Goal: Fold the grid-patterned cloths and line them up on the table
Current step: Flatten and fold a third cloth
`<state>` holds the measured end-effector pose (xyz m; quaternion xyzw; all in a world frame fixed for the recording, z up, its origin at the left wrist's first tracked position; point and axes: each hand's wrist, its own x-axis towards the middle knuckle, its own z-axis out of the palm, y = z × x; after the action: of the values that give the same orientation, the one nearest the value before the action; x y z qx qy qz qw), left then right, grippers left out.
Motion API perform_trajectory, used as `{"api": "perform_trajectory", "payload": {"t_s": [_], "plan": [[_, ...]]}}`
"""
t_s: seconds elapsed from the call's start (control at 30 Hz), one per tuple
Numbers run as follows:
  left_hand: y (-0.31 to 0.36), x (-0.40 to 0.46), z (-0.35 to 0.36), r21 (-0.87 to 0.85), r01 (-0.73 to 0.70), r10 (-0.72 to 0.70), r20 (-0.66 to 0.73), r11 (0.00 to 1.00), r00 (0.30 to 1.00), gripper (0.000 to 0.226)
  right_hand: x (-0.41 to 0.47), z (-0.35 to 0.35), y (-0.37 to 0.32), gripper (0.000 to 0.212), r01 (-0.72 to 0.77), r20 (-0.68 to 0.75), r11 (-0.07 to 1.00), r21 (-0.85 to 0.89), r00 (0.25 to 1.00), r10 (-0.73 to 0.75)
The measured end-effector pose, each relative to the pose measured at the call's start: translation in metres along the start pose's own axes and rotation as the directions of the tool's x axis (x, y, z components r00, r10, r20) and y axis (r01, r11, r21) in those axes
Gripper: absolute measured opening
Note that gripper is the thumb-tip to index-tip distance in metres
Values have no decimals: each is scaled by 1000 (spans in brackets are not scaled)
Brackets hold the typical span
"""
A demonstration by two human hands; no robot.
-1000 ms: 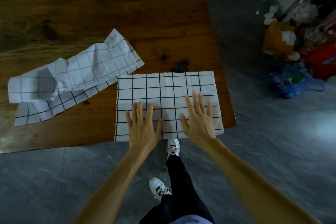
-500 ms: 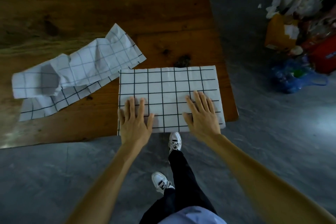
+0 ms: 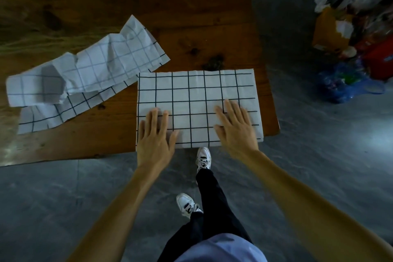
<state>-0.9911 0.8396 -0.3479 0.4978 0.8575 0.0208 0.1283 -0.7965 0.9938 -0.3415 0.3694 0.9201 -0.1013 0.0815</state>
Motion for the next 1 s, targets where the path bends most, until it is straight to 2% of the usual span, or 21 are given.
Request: {"api": "perform_trajectory", "payload": {"t_s": [0.17,0.3,0.37,0.57,0.7,0.87,1.0], "plan": [[5,-3,-7,-19,3,-3,5,1000,1000,73,-1,0,6,59,-31,7,999,-26,999,31],[21,-13,7,32,-273,273,9,962,962,73,-1,2,7,59,-30,-6,1000,-3,1000,30],[27,-19,18,67,-322,323,5,944,947,82,-1,2,7,58,-34,-12,999,19,999,34],[34,-18,25,86,-214,219,-59,973,974,99,-1,2,7,58,-31,-54,996,81,998,35],[34,-21,25,93,-242,248,-60,966,967,93,-1,2,8,59,-16,-49,996,89,999,20],[37,-24,14,61,-263,266,-46,963,963,86,-4,-9,3,72,-2,-11,991,132,1000,4],[42,-23,7,54,-258,260,-41,965,965,79,-18,-19,-22,82,174,11,970,172,984,-179]]}}
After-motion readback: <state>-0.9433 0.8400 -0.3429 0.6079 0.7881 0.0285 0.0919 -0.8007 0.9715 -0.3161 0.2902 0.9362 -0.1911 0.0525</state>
